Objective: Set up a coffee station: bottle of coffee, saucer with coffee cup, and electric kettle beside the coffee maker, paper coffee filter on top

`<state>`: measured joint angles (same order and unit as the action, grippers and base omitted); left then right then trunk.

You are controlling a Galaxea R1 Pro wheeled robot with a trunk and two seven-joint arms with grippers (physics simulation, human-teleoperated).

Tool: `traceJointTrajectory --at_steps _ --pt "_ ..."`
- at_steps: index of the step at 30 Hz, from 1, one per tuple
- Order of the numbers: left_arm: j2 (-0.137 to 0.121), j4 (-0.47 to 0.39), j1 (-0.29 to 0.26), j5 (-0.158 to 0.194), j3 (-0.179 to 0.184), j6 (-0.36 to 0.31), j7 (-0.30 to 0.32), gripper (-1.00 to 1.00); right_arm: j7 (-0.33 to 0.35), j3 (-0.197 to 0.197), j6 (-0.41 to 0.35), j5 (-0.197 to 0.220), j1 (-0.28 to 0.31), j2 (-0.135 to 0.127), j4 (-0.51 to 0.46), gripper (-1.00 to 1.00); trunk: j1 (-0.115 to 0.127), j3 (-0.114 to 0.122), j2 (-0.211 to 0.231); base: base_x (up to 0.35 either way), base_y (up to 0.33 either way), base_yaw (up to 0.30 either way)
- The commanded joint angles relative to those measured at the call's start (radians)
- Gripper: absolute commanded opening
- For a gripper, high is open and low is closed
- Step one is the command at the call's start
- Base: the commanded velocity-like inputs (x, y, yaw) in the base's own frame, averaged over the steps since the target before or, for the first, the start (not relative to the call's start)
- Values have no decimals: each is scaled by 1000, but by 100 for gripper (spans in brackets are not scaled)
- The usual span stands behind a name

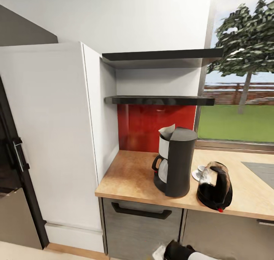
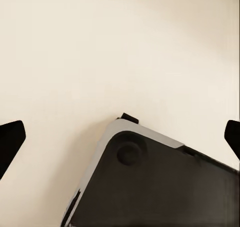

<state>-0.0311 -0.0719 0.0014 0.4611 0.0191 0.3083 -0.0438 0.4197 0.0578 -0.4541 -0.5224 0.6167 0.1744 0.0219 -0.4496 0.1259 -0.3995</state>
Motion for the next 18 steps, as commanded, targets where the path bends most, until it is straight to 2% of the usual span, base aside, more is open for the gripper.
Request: traceJointTrajectory --at_steps 1,3,6,7,10,12,13,14,15,18 --pt "4 -1 0 -1 2 2 -4 100 -22 8 24 2 -19 0 15 -100 0 0 0 0 0 0" --pt "14 -1 0 -11 3 3 -4 100 -80 6 106 22 -59 0 15 -100 0 0 0 0 0 0" --pt "19 -1 0 -38 2 25 -4 100 -129 5 265 90 -82 0 15 -100 0 0 0 0 0 0" --pt "19 -1 0 -43 1 32 -4 100 -138 5 295 102 -85 -10 15 -100 0 0 0 0 0 0" --pt "20 1 0 -54 0 56 -4 100 -187 5 433 179 -106 -104 15 -100 0 0 0 0 0 0" --pt "20 1 0 -57 -1 62 -4 100 -203 5 471 257 -120 -155 15 -100 0 0 0 0 0 0" --pt "20 1 0 -58 0 63 -5 100 -209 5 480 302 -133 -171 15 -100 0 0 0 0 0 -8" --pt "20 1 0 -58 0 64 -5 100 -213 5 485 324 -142 -176 15 -100 0 0 0 0 0 -24" --pt "20 1 0 -58 0 66 -4 100 -228 5 501 372 -171 -185 15 -100 0 1 0 0 0 -92" --pt "20 2 0 -57 -2 69 -4 100 -244 5 541 410 -197 -192 15 -100 0 4 0 0 0 -151"
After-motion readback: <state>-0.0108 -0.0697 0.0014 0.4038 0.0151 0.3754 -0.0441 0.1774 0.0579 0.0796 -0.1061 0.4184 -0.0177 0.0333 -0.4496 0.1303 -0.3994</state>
